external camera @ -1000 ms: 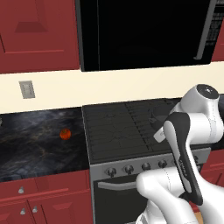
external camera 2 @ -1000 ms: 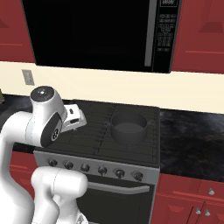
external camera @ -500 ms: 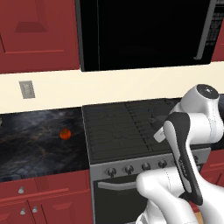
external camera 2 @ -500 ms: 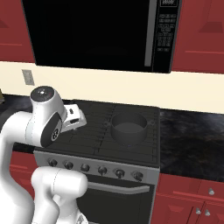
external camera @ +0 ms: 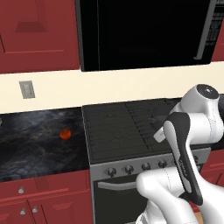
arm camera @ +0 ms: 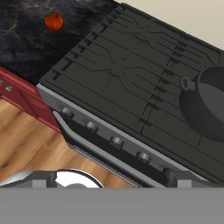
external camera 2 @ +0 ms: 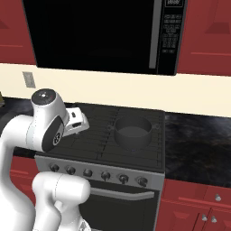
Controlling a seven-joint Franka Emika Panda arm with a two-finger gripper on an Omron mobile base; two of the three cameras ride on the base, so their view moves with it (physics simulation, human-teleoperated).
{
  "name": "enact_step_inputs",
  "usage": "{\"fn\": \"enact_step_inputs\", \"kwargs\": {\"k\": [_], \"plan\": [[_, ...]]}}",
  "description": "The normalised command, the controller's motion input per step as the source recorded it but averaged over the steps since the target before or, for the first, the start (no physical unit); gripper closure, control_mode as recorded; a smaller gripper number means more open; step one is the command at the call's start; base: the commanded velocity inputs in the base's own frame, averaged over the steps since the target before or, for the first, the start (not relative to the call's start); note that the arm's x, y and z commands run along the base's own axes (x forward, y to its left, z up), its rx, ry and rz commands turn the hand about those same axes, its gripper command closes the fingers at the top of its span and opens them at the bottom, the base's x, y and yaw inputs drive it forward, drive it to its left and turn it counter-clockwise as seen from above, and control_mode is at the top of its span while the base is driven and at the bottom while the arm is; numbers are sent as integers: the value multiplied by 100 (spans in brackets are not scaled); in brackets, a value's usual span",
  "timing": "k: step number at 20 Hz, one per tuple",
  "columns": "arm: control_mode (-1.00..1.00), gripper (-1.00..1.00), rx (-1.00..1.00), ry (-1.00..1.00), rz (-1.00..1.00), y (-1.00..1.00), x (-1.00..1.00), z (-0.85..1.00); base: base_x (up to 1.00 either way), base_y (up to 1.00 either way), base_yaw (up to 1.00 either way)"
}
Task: Turn on the burner for the pot on the stove. Wait thirty seconds for the pot to heat up. Then add the tomato to the pot.
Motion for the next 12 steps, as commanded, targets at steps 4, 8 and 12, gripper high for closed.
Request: {"fn": "enact_step_inputs", "kwargs": {"k": [4, 8, 12], "plan": [[-100, -100, 0, 0, 0, 0, 0, 0, 0, 0, 0], [-100, -100, 0, 0, 0, 0, 0, 0, 0, 0, 0], [-100, -100, 0, 0, 0, 0, 0, 0, 0, 0, 0]]}}
